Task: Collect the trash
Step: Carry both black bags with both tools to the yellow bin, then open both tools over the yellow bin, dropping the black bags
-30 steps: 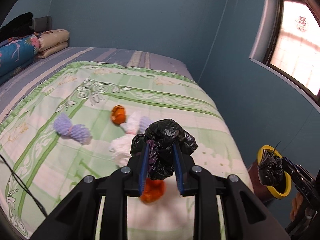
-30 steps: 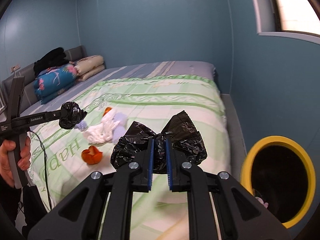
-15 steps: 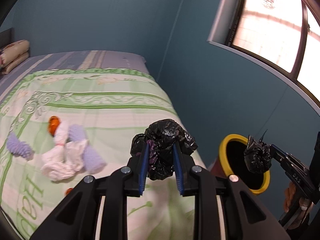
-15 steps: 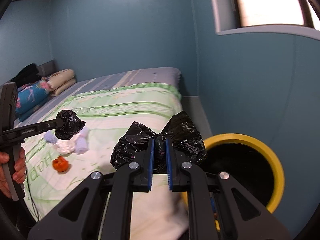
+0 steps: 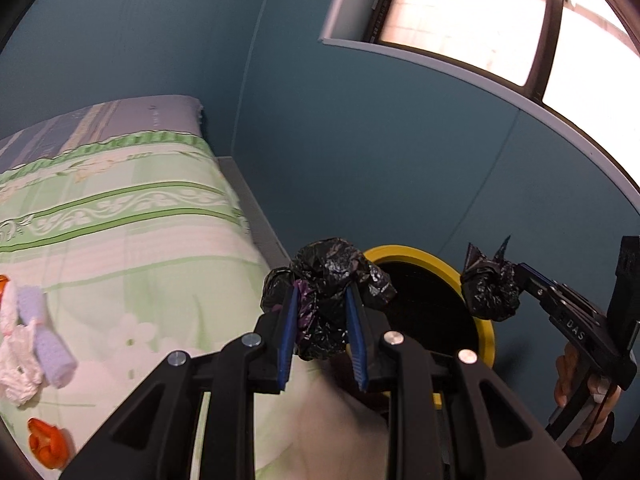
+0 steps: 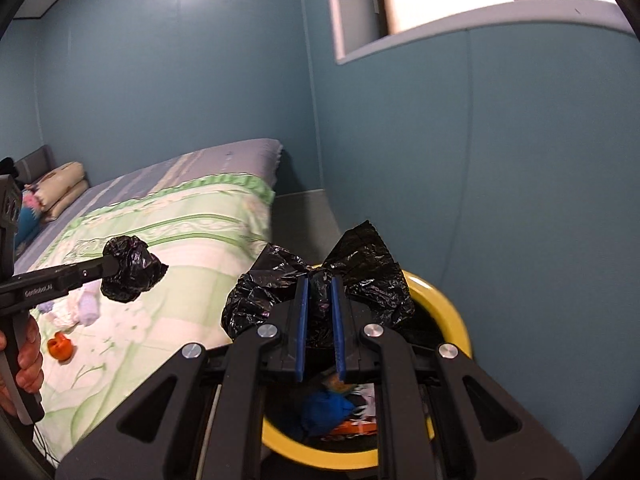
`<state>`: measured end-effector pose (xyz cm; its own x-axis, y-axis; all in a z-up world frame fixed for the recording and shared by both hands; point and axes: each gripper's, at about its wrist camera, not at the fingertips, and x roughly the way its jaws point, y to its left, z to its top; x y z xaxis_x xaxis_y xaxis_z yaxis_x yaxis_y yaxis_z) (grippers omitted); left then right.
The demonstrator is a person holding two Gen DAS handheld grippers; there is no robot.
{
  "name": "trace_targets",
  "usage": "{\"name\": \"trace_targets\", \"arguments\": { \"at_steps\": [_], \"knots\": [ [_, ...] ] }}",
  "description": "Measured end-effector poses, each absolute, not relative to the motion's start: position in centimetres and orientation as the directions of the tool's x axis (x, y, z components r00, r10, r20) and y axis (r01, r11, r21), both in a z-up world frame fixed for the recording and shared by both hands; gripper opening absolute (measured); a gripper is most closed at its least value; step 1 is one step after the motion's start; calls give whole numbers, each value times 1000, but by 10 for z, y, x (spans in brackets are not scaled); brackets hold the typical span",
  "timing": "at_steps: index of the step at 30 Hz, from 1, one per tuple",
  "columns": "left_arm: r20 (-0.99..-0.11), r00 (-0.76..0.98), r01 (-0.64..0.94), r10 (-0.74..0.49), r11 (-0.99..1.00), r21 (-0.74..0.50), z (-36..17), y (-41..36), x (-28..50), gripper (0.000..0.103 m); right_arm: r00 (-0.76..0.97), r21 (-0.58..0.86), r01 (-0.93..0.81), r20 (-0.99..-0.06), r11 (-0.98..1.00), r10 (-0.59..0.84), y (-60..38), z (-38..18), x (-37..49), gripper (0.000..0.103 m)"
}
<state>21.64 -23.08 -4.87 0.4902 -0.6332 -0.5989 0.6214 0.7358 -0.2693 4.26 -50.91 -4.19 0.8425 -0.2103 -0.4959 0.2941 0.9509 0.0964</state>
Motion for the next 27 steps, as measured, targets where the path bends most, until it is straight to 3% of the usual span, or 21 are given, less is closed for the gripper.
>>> {"name": "trace_targets", "arguments": {
  "at_steps": [11,27],
  "knots": [
    [-620,390,687,-681,664,-296,-68,-301,215,22,813,97,357,-522,929,-258,-529,-55,48,10],
    [-666,306,708,-680,631,-319,-97,-344,219,22,781,116,388,-568,914,-260,-538,-68,76,10]
  ]
}}
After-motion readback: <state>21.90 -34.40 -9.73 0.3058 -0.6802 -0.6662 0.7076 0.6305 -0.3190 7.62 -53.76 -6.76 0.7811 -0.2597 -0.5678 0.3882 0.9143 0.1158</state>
